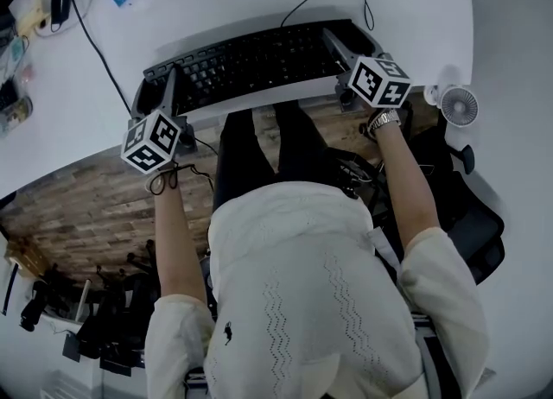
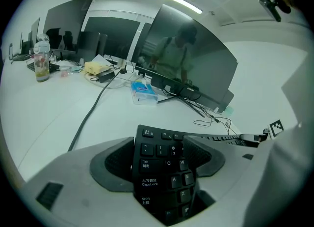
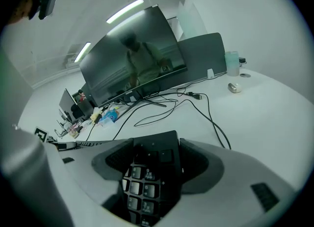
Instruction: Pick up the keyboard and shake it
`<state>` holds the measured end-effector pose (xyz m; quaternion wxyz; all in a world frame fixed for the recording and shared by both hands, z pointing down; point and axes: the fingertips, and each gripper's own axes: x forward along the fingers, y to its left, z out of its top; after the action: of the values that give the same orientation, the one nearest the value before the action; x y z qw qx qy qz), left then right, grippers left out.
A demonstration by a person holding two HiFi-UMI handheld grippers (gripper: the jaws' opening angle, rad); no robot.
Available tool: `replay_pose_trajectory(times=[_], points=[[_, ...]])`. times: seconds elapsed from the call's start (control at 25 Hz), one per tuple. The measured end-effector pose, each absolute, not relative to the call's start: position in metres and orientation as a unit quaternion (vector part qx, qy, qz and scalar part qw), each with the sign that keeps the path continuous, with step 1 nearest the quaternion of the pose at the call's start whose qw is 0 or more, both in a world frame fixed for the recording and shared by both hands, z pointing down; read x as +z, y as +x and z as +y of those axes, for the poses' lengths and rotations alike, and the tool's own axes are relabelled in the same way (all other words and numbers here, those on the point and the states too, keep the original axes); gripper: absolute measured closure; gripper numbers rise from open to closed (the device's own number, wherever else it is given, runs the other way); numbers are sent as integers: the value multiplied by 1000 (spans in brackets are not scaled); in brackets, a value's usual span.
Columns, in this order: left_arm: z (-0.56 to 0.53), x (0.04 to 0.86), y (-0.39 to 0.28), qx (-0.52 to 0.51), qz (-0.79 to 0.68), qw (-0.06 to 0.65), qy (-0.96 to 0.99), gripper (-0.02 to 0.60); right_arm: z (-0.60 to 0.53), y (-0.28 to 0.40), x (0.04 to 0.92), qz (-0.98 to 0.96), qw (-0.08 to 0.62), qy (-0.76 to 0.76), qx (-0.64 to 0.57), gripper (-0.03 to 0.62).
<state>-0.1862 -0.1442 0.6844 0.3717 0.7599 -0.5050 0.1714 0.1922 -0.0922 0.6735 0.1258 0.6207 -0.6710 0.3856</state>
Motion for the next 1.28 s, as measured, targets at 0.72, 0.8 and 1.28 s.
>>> replay_pose_trajectory(times=[0.72,0.8,1.28], points=[[-148,620,-174,134,-502,327,789,281,-87,202,606,-684,95,640,337,306],[-152,610,-172,129,-502,317,794,281,-89,204,597,-686,88,642,331,306],[-173,557,-168,100,-502,285,811,281,-106,208,543,-697,63,652,290,306]])
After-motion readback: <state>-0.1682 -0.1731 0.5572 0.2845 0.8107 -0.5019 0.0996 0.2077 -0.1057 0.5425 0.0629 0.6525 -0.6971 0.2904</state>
